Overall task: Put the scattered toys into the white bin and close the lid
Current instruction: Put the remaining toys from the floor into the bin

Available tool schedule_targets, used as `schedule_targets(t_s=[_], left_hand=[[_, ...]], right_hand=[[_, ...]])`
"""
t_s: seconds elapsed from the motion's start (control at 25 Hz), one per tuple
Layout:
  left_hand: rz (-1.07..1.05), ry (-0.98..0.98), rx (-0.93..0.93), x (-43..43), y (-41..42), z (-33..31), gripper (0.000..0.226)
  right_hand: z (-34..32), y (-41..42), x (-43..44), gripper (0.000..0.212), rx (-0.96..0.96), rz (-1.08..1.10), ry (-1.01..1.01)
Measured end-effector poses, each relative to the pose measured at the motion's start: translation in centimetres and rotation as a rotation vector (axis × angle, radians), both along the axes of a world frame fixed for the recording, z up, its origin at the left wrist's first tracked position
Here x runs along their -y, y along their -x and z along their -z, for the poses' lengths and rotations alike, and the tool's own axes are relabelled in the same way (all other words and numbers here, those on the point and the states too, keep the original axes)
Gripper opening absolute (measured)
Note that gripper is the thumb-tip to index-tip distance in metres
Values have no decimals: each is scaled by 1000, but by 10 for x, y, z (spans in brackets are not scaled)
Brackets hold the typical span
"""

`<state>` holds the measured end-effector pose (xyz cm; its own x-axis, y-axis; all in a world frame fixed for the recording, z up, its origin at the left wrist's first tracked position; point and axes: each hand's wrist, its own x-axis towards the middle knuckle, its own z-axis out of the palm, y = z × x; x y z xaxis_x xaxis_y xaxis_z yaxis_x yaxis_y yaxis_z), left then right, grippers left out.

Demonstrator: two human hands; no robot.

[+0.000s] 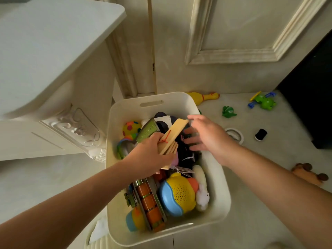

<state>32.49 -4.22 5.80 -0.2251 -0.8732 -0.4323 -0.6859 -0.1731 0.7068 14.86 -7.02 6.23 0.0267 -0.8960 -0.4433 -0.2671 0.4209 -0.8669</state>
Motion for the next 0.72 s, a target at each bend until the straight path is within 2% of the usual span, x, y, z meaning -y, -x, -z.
schedule_targets(t_s=[0.04, 0.08, 0.2, 0.32, 0.44, 0.56, 0.72], left_hand=[[15, -7, -30, -1, 5, 0, 55], [44, -27, -75, -3, 11, 0, 53], [224, -73, -100, -9, 20, 4, 46], [357, -132, -38, -13, 16, 14, 53], [527, 28, 112, -21, 16, 20, 50], [643, 143, 199, -22, 15, 21, 46], [597, 52, 114, -12, 10, 19, 33]], right_hand=[[-10, 4, 1, 36, 92, 2, -57], [-14, 7, -3, 43, 52, -57, -74], [-8, 13, -13, 58, -415, -339, 15], [-10, 19, -16, 45, -683, -530, 78], [-16, 18, -22, 36, -769, -653, 49], [-18, 16, -25, 38, -729, -579, 71], [-25, 12, -10, 38, -634, -238, 243]])
